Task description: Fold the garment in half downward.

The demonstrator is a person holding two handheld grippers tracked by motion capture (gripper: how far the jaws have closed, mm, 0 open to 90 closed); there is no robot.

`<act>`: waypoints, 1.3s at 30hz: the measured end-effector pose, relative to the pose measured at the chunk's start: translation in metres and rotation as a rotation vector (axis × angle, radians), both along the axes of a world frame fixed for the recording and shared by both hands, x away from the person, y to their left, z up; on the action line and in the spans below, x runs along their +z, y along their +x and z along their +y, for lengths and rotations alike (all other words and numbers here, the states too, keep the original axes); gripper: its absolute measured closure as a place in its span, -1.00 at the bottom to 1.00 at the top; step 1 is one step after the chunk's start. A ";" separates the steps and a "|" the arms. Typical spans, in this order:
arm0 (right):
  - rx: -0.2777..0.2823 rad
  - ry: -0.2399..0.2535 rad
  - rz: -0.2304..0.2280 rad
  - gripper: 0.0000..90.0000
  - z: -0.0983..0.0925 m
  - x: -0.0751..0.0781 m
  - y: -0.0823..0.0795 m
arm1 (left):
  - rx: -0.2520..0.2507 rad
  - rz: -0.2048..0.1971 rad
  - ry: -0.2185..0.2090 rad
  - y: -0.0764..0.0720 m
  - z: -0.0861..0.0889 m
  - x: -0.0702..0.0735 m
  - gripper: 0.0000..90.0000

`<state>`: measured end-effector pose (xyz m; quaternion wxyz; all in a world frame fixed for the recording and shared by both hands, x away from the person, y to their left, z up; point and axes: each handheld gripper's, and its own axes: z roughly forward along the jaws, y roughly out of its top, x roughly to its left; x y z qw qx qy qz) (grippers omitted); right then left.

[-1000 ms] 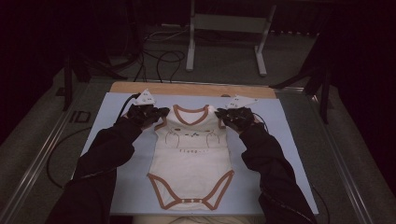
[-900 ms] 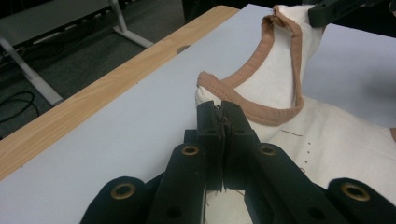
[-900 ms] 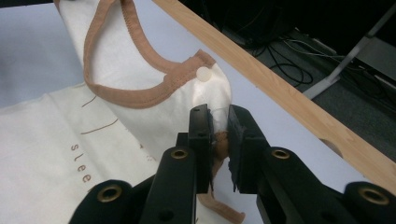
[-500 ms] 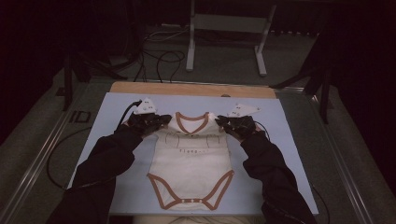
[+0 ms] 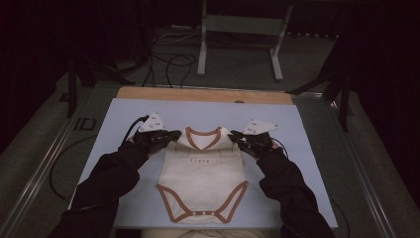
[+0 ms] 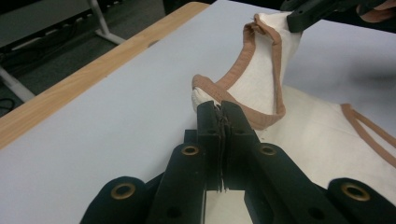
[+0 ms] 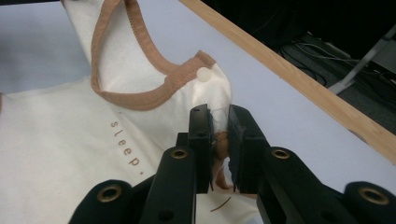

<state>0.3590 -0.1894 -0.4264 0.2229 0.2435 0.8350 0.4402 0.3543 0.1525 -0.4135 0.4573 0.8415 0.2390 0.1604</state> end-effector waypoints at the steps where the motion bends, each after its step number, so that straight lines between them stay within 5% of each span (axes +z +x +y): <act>1: 0.000 0.000 0.000 0.80 0.000 0.000 0.000 | 0.000 0.000 0.000 0.000 0.000 0.000 0.99; 23: 0.038 0.001 -0.017 0.80 -0.005 -0.003 -0.042 | -0.045 0.016 -0.018 -0.037 0.003 -0.013 0.99; 39: 0.060 0.017 0.024 0.80 -0.011 -0.020 -0.067 | -0.069 0.050 -0.032 -0.062 0.005 -0.032 0.99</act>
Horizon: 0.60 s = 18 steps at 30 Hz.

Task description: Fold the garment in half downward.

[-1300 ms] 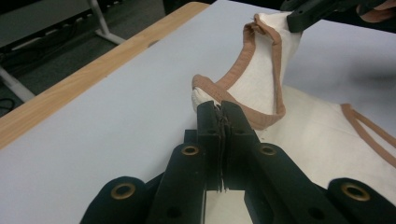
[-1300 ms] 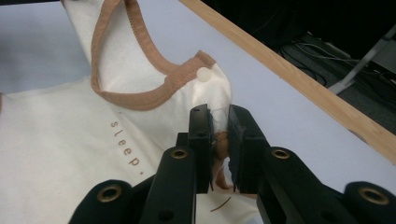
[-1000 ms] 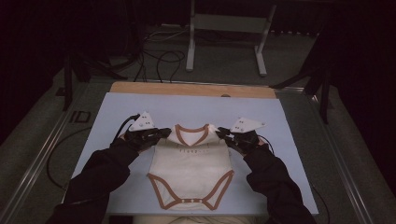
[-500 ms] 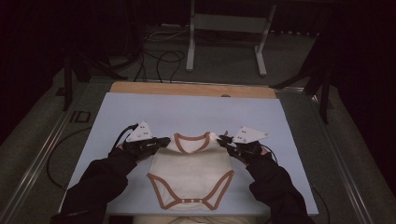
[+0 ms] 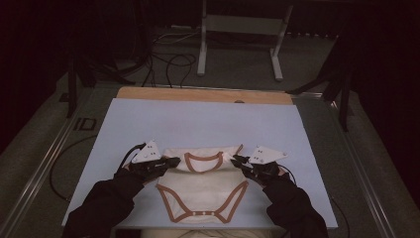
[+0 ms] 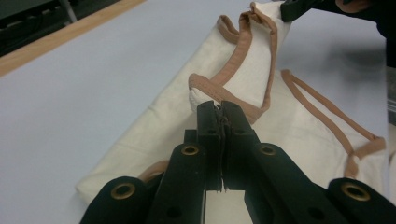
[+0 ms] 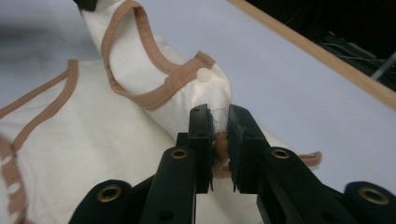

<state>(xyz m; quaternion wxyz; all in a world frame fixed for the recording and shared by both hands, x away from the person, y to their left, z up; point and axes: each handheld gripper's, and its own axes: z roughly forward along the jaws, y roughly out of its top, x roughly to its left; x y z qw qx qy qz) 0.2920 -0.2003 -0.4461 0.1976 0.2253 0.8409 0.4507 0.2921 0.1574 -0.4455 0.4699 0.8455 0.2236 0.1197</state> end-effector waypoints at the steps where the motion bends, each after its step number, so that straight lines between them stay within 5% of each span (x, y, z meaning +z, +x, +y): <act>1: 0.004 0.001 0.002 0.80 0.001 -0.001 -0.002 | -0.002 0.001 0.000 -0.002 0.000 -0.001 0.99; 18: 0.040 -0.018 0.049 0.79 0.001 -0.017 -0.030 | -0.028 0.030 0.004 -0.024 0.002 -0.019 0.99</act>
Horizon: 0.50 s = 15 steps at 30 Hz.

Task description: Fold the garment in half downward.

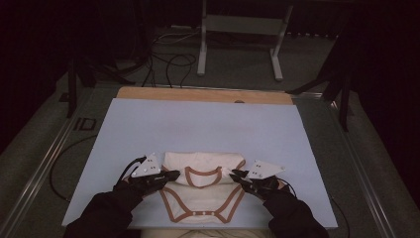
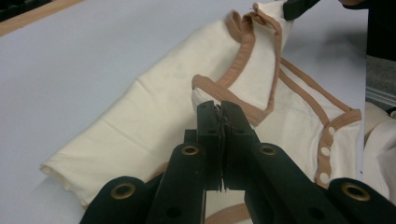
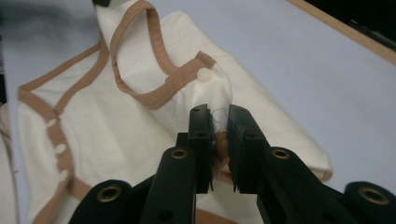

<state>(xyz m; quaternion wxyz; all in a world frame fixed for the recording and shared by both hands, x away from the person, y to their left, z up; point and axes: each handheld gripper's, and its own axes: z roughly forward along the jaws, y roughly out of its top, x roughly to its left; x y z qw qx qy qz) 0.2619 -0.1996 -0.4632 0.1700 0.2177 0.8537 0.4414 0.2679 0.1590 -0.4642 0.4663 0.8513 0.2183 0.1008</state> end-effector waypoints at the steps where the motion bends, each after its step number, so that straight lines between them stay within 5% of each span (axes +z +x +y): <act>1: 0.002 0.001 0.000 0.79 0.000 0.000 -0.001 | 0.001 0.000 -0.005 -0.002 0.000 0.000 0.99; 15: 0.050 0.017 0.034 0.79 -0.006 -0.010 -0.025 | -0.060 0.033 0.031 -0.025 -0.003 -0.016 0.98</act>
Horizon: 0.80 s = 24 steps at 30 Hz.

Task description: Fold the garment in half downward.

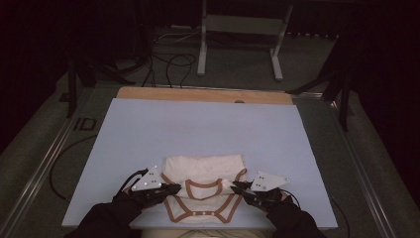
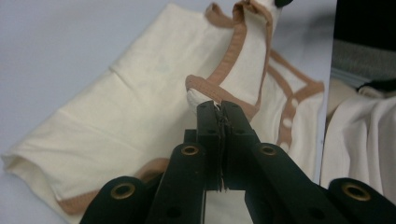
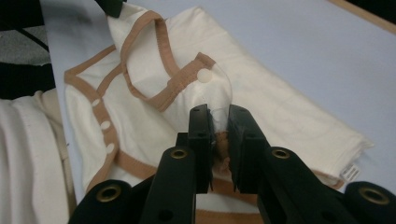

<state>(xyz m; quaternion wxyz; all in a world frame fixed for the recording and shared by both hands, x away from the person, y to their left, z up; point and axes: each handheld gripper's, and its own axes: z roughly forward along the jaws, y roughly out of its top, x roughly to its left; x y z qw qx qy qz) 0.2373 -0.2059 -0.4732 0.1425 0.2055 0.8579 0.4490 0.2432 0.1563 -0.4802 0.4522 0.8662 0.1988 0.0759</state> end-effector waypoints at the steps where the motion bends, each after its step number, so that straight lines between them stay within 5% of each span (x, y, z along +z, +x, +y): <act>1: 0.001 -0.001 0.008 0.79 0.000 -0.001 -0.001 | 0.001 0.005 -0.004 0.000 0.001 -0.001 0.98; 14: 0.029 0.009 0.046 0.77 -0.003 -0.007 -0.012 | -0.041 0.051 -0.013 -0.007 0.005 -0.013 0.97; 24: 0.055 -0.008 0.121 0.71 -0.004 -0.024 -0.017 | -0.080 0.096 0.030 -0.012 0.003 -0.029 0.93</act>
